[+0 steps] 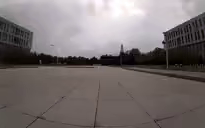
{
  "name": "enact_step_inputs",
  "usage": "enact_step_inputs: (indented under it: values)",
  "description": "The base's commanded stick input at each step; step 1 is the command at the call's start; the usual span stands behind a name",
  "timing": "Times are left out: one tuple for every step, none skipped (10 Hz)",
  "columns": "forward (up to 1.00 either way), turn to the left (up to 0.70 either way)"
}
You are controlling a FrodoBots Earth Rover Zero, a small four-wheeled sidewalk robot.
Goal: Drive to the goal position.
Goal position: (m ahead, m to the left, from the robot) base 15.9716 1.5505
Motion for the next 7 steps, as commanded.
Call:
enact_step_inputs:
  values:
    - [0.7, 0.0]
    - [0.7, 0.0]
    - [0.7, 0.0]
    - [0.7, 0.0]
    - [0.7, 0.0]
    - [0.7, 0.0]
    - [0.7, 0.0]
